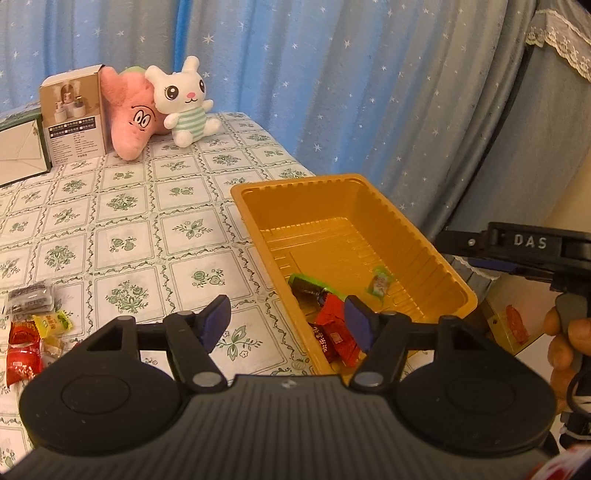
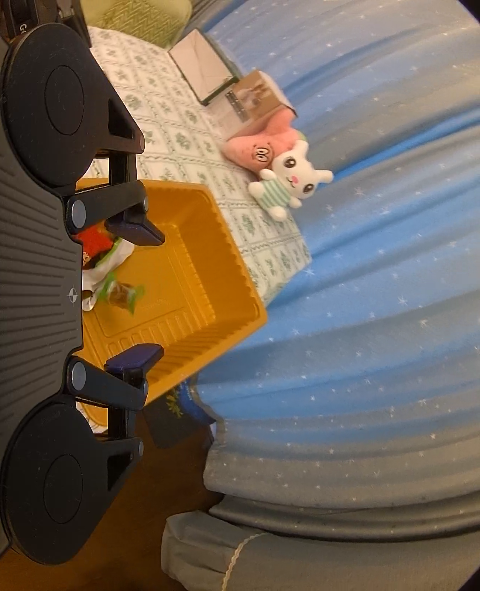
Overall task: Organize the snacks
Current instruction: 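Withdraw both tools from the tray toward the remaining snacks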
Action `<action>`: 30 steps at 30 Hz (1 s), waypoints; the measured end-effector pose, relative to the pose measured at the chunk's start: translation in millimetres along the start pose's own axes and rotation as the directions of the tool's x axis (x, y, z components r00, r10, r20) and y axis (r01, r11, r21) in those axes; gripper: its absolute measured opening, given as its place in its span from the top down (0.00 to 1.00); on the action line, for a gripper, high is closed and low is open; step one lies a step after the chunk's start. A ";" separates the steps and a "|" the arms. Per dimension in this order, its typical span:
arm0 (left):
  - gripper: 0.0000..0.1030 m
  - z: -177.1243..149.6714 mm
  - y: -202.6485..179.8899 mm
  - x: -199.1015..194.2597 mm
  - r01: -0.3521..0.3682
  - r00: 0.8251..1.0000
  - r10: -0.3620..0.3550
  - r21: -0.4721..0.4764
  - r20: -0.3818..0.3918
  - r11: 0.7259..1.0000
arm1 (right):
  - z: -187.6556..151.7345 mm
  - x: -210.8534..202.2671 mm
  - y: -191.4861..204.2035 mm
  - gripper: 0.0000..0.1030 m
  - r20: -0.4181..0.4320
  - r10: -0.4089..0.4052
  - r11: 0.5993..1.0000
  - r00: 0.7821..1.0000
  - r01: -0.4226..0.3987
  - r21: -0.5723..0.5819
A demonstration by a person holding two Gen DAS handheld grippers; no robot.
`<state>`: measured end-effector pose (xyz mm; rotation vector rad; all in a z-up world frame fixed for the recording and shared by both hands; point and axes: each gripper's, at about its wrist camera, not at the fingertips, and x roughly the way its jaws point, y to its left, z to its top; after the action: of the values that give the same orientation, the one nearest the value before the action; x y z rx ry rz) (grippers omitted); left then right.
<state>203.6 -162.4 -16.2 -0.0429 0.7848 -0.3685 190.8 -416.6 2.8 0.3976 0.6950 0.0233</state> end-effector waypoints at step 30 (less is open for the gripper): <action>0.28 -43.0 56.8 -119.5 -0.113 0.991 0.119 -0.095 0.062 0.989 | -58.3 -73.4 102.0 0.43 -0.030 -0.013 0.977 0.999 0.007 -0.214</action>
<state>113.8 -64.4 25.0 -0.0946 0.7336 -0.2195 108.9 -313.1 44.8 0.1872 0.7173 0.0944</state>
